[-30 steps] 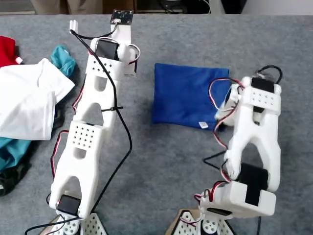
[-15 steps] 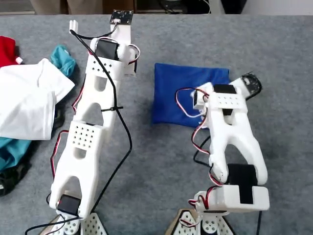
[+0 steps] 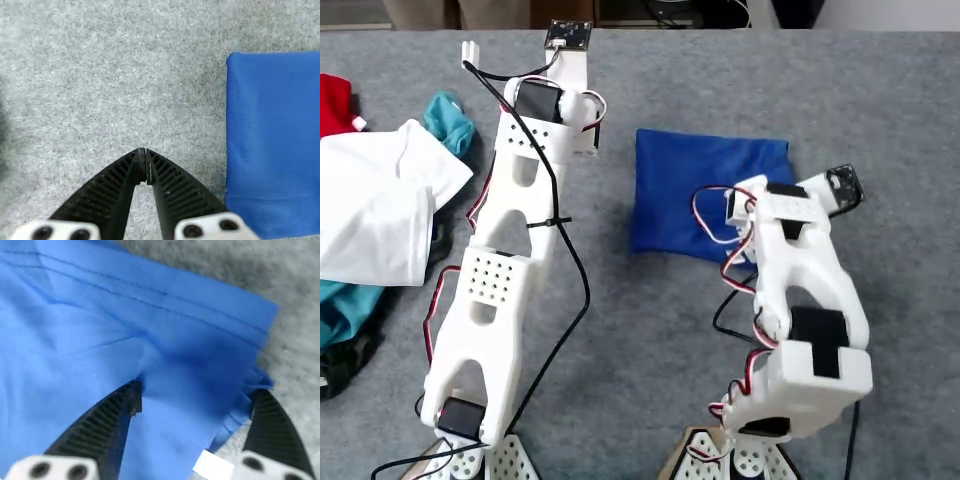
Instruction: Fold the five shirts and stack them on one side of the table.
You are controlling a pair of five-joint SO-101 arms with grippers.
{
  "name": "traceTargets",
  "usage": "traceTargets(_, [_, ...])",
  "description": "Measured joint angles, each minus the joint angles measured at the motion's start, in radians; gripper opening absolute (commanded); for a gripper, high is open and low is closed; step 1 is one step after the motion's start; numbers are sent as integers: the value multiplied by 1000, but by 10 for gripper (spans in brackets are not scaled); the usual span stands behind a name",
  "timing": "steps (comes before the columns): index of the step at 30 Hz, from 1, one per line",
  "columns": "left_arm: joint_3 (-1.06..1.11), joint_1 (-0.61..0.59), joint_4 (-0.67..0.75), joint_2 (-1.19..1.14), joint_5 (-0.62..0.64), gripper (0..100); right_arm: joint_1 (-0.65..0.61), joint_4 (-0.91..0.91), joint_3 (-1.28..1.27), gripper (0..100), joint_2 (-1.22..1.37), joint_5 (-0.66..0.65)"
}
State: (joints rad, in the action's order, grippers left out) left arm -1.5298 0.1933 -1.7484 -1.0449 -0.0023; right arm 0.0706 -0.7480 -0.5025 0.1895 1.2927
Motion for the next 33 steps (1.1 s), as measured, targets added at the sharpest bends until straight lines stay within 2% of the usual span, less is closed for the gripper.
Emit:
traceTargets(12, [0,-3,0,0,0,19,0,-3,31,327,34,-35])
traceTargets(14, [0,-6,0,0,0,19,0,-3,31,275,34,-54])
traceTargets(19, [0,-8,0,0,0,19,12,-8,25,20,34,-91])
traceTargets(20, [0,-8,0,0,0,19,18,-8,25,1,34,-101])
traceTargets(22, [0,-15,0,0,-2,19,25,-8,25,31,37,-115])
traceTargets(27, [6,-51,0,21,-2,19,34,-8,32,6,54,-121])
traceTargets(33, [6,-89,0,63,-2,19,40,-144,117,5,66,-123])
